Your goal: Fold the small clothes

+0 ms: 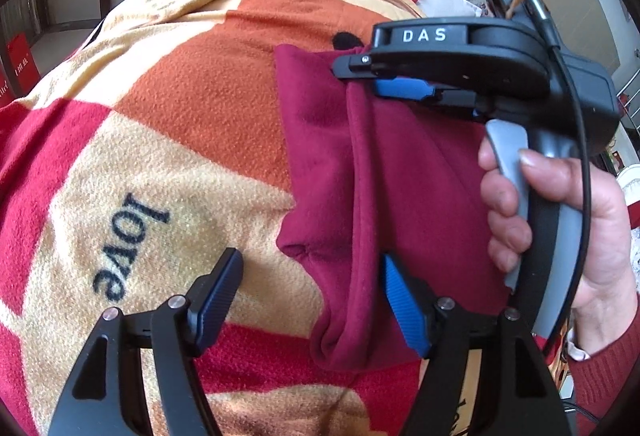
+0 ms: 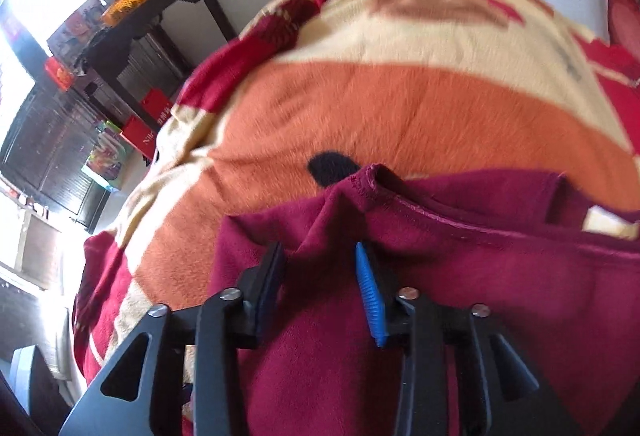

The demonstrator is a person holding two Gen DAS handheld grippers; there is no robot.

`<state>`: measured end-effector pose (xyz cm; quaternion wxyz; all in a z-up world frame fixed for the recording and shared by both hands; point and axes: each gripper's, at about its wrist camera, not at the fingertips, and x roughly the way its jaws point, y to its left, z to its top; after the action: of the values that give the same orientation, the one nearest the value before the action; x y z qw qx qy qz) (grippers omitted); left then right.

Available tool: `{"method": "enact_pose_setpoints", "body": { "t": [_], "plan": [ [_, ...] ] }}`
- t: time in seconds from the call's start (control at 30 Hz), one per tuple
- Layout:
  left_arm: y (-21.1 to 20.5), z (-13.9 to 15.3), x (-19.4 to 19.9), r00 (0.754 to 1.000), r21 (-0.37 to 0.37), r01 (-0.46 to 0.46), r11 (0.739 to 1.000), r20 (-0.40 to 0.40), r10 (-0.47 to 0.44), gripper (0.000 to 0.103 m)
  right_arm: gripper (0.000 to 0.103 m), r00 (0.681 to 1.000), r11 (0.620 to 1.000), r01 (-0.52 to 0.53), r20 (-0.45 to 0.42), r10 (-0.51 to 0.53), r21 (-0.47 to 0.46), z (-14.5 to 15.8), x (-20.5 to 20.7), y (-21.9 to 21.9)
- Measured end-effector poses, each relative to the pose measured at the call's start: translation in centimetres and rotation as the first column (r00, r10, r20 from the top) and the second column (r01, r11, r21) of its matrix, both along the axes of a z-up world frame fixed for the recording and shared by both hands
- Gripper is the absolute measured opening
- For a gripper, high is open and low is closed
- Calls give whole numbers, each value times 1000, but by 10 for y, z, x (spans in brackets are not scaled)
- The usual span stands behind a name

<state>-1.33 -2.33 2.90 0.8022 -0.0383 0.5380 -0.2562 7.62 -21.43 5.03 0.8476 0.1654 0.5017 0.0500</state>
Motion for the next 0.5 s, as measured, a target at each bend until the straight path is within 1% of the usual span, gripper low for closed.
{"method": "enact_pose_setpoints", "body": {
  "t": [0.07,0.1,0.13,0.27,0.43,0.5],
  "plan": [
    [1,0,2,1000,-6,-2,1000,-5,2,75,28,1000,999,13,2,-13,34,1,0,-2],
    [2,0,3,1000,-8,-4,1000,-6,4,76,34,1000,998,13,0,-13,68,3,0,-4],
    [1,1,4,1000,-10,-6,1000,-6,6,77,38,1000,996,11,-4,-11,88,4,-1,-5],
    [-2,3,9,1000,-23,-19,1000,-1,19,79,38,1000,994,-4,-30,8,109,11,-5,-8],
    [-7,1,17,998,-77,-60,995,-16,59,79,38,999,988,-8,-45,15,157,14,-10,-13],
    [-9,1,18,998,-86,-63,994,-17,62,79,38,999,985,-1,-50,10,170,14,-11,-15]
  ]
}}
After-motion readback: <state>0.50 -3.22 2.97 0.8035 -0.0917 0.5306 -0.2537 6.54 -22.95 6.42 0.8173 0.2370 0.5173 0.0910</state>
